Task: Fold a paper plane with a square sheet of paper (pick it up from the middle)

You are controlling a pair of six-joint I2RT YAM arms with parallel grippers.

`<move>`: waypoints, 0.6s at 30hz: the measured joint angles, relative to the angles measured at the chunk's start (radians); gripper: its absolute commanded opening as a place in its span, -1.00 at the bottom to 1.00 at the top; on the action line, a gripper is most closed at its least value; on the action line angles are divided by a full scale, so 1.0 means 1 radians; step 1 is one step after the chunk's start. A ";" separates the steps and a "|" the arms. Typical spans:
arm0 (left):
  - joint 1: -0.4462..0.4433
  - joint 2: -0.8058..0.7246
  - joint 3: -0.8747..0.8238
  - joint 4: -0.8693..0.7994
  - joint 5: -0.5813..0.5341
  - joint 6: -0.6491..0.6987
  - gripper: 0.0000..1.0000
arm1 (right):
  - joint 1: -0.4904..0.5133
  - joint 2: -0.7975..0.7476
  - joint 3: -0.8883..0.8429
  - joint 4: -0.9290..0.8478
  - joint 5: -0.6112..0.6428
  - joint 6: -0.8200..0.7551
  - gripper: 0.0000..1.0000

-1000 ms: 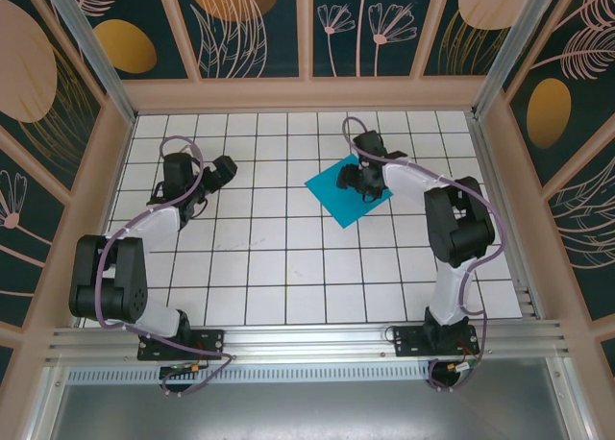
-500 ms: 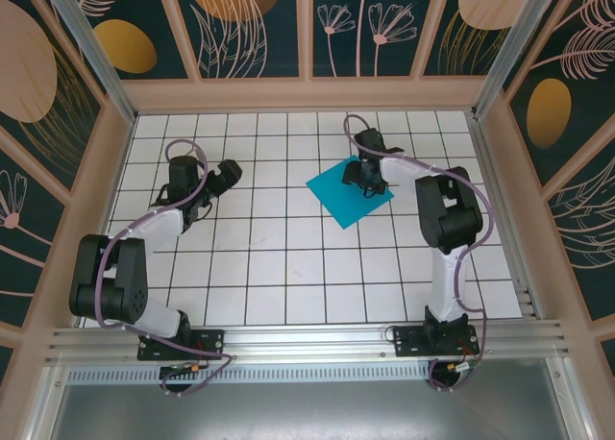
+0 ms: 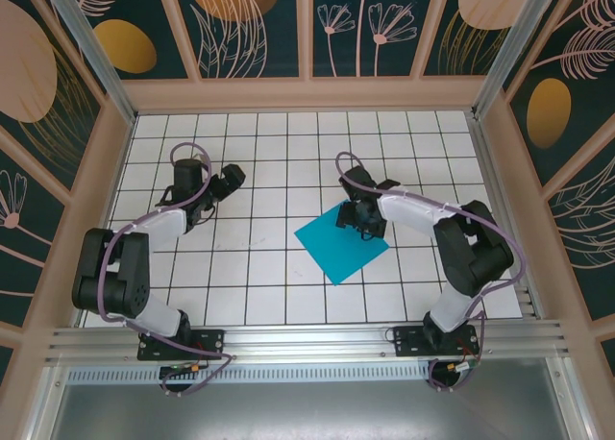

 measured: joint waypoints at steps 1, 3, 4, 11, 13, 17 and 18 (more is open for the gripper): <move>-0.002 0.005 0.000 0.000 0.001 -0.004 0.97 | -0.002 -0.001 0.023 -0.016 0.011 -0.018 0.96; -0.005 0.008 -0.002 0.000 0.001 -0.013 0.97 | -0.005 0.001 0.073 -0.029 0.016 -0.086 0.98; -0.006 0.008 -0.002 0.001 0.001 -0.016 0.97 | -0.005 0.006 0.094 -0.036 0.015 -0.110 0.98; -0.008 0.008 -0.011 0.014 0.008 -0.026 0.97 | 0.043 0.132 0.204 -0.066 -0.011 -0.318 0.95; -0.008 0.008 -0.012 0.014 0.007 -0.026 0.97 | 0.060 0.139 0.204 -0.088 -0.031 -0.373 0.94; -0.008 0.008 -0.012 0.011 0.007 -0.024 0.97 | 0.084 0.138 0.204 -0.126 -0.065 -0.472 0.93; -0.008 0.008 -0.012 0.008 0.007 -0.023 0.97 | 0.089 0.138 0.204 -0.137 -0.069 -0.492 0.94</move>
